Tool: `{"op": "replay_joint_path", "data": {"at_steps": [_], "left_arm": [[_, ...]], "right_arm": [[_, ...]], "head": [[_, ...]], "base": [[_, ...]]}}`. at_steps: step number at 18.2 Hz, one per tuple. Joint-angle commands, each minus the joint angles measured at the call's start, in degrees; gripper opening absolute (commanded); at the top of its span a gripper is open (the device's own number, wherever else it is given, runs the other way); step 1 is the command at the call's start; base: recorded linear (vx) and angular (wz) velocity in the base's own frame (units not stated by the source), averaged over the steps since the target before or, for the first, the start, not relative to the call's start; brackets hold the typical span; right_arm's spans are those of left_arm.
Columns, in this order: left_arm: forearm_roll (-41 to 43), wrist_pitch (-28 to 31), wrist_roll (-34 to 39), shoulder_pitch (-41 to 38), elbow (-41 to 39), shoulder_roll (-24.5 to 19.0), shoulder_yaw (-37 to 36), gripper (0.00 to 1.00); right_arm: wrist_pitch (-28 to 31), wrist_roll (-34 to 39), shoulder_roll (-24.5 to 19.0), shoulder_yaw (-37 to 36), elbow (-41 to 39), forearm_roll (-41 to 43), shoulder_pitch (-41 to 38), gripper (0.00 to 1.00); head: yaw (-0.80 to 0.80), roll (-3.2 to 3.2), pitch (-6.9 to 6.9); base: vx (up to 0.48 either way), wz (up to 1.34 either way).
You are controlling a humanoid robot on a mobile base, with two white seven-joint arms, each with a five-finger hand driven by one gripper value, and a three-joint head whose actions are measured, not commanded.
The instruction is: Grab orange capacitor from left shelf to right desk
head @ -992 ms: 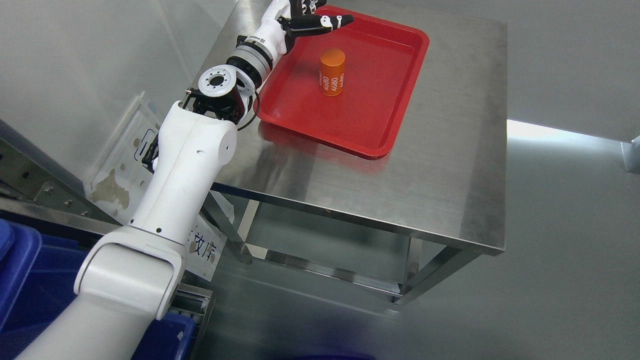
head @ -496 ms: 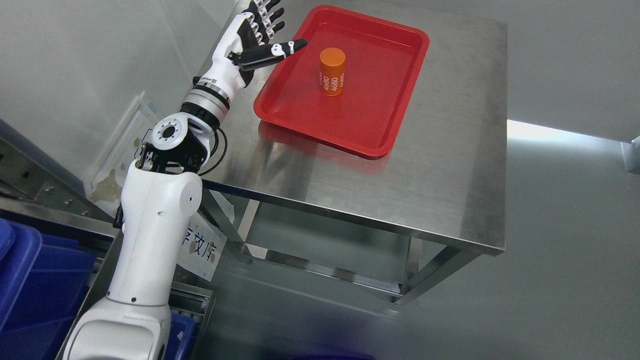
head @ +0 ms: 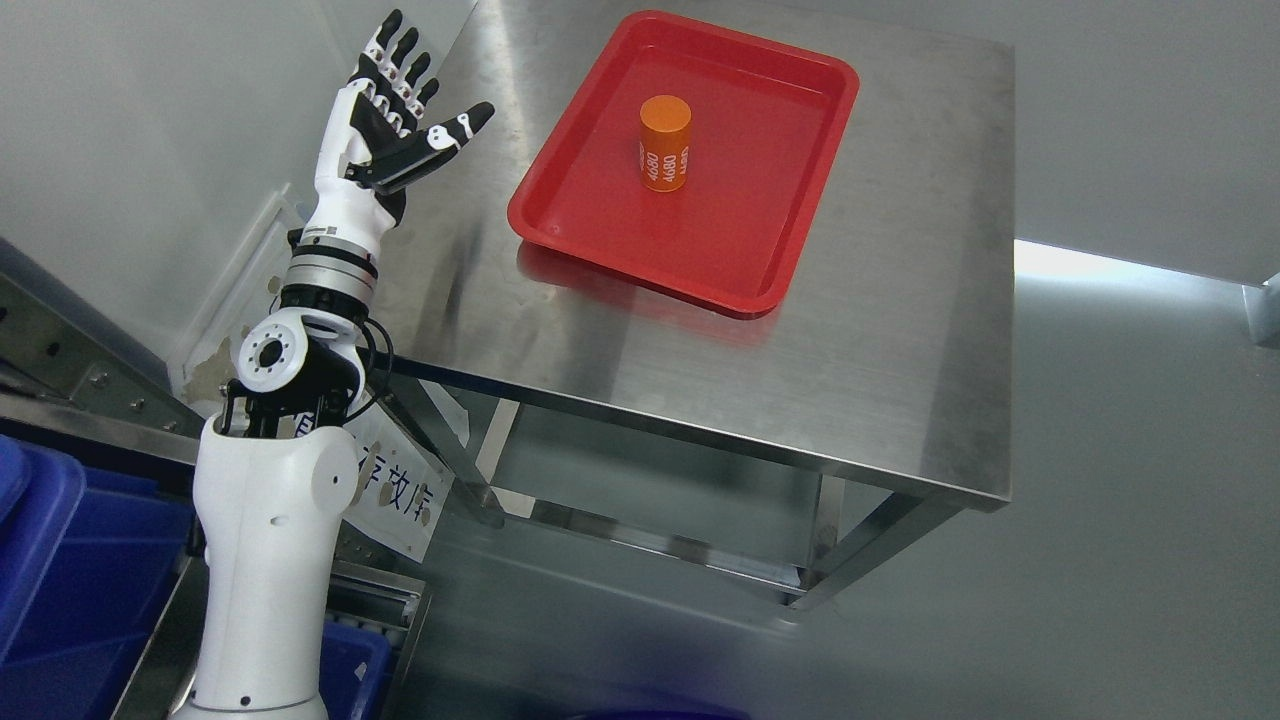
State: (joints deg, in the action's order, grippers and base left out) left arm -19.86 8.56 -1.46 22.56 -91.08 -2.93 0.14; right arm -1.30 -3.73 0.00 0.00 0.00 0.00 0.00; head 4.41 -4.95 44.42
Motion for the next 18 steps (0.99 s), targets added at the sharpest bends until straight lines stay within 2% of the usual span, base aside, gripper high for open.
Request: {"op": "replay_joint_path", "data": {"at_steps": [1, 9, 18], "left_arm": [[0.96, -0.12, 0.06, -3.75, -7.53, -0.05, 6.81, 1.0], [1.92, -3.37, -0.03, -5.86, -7.53, -0.14, 4.35, 1.0], [3.51, -3.46, -0.03, -6.74, -7.53, 0.47, 2.76, 1.0]], "right_arm": [[-0.02, 0.04, 1.0, -0.71, -1.0, -0.35, -1.23, 1.0], [-0.02, 0.04, 1.0, -0.71, -1.0, -0.35, -1.23, 1.0], [-0.02, 0.04, 1.0, -0.71, -1.0, -0.35, -1.23, 1.0]], "head": [[0.0, 0.0, 0.0], [0.0, 0.0, 0.0], [0.0, 0.0, 0.0]], "base": [[0.0, 0.0], [0.0, 0.0], [0.0, 0.0]]}}
